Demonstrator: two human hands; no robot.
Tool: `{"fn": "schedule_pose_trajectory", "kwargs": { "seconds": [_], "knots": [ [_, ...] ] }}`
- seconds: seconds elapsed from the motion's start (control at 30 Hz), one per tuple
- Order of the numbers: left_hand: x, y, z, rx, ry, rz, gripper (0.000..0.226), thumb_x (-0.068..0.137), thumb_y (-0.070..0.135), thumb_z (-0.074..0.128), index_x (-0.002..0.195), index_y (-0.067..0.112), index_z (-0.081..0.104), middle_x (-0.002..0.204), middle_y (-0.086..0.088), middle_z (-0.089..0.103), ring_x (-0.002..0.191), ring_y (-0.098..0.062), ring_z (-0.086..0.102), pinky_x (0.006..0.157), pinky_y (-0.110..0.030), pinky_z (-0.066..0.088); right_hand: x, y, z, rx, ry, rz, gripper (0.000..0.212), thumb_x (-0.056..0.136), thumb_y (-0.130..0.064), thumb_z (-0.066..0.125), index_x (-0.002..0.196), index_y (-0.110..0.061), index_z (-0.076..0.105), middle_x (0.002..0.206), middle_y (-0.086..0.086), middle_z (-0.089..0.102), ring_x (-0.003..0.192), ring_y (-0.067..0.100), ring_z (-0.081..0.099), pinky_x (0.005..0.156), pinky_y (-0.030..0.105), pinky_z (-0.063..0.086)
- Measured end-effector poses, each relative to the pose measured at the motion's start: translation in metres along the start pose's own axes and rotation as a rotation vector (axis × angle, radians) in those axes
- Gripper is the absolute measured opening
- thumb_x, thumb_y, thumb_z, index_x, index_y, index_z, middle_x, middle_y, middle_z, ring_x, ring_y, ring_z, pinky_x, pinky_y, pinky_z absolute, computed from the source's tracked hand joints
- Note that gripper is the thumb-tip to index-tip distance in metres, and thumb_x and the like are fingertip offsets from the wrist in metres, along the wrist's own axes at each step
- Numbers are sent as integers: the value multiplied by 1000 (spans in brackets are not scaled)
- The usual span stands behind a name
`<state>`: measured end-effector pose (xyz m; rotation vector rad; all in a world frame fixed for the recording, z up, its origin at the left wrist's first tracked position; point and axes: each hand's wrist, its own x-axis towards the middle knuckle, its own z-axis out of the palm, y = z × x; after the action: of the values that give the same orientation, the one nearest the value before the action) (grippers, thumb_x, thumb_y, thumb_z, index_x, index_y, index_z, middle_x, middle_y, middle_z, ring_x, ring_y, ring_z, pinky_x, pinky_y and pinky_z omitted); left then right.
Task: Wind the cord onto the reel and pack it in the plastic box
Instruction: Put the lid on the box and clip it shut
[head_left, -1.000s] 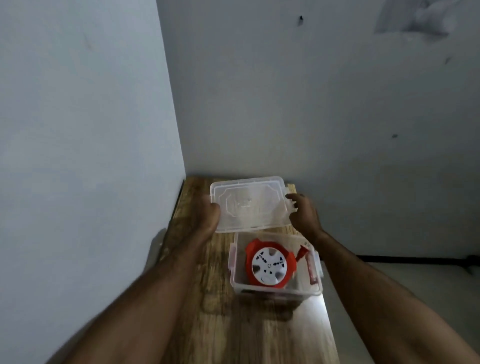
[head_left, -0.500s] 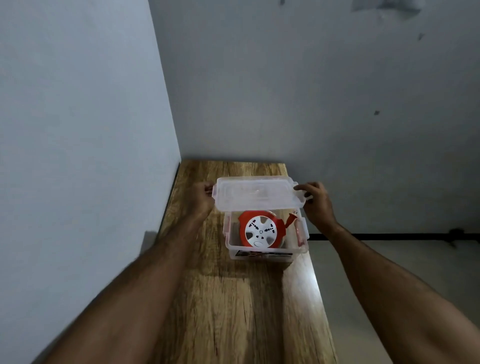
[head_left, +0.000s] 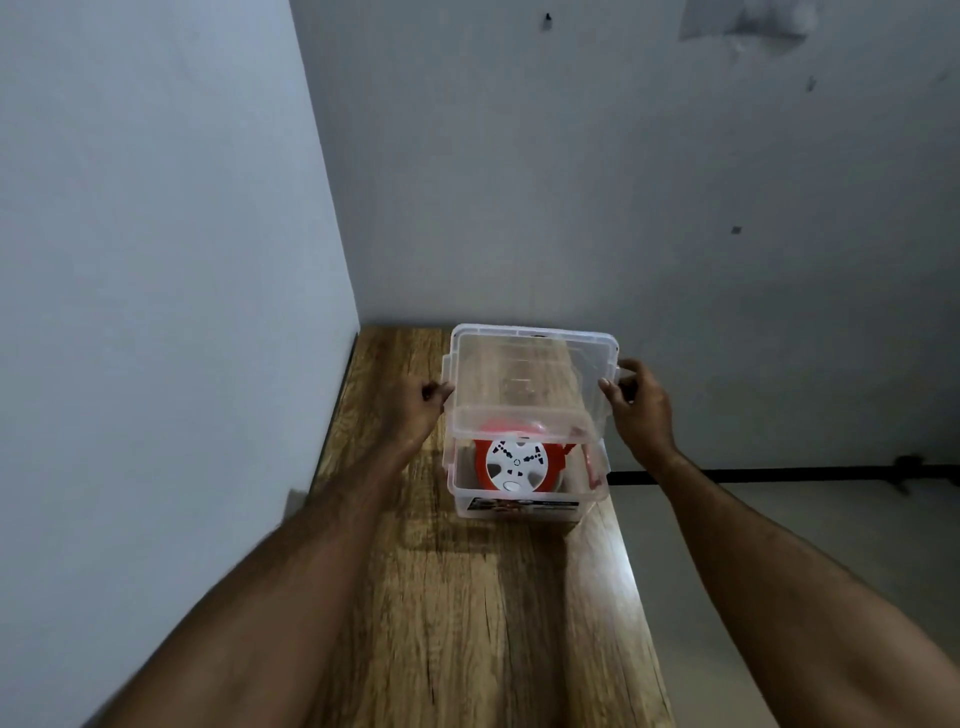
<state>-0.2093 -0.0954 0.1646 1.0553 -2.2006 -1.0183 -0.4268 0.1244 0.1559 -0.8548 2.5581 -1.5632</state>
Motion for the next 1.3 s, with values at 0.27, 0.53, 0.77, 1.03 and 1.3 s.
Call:
{"fn": "schedule_pose_trajectory", "kwargs": {
  "seconds": [0.27,0.53,0.77,1.03,1.3],
  "knots": [
    [-14,-12,6,182,-73,-46,43,96,35,70,60,17,54,57,2,54,50,-10,51,52,-20,38,-14,7,11,-149,9,137,42,96,-26,69,131,-5,59,110,15,73,92,26,70,80,37,56],
    [-27,-21,16,258,-135,-121,39,97,32,68,69,6,60,57,3,49,50,-7,45,47,-22,29,-27,13,24,-278,-53,239,31,92,-23,69,115,-2,70,110,18,73,103,35,68,80,31,45],
    [-29,-23,20,336,-151,-131,35,95,37,70,88,4,68,78,-5,65,66,-13,57,50,-20,33,-37,12,28,-359,-38,236,28,94,-19,67,113,1,71,108,20,73,100,37,68,75,28,40],
    [-27,-17,24,386,-196,-167,30,94,31,72,102,2,69,89,-7,67,78,-16,62,56,-21,40,-37,15,31,-387,-51,316,23,91,-21,69,102,-1,72,102,18,73,91,35,68,70,30,43],
    [-33,-1,64,703,-134,326,75,86,16,71,151,6,36,155,-15,40,141,-29,39,116,-37,35,-30,24,41,-254,-79,485,18,89,-15,69,101,-3,62,94,10,61,87,27,58,69,32,43]
  ]
}}
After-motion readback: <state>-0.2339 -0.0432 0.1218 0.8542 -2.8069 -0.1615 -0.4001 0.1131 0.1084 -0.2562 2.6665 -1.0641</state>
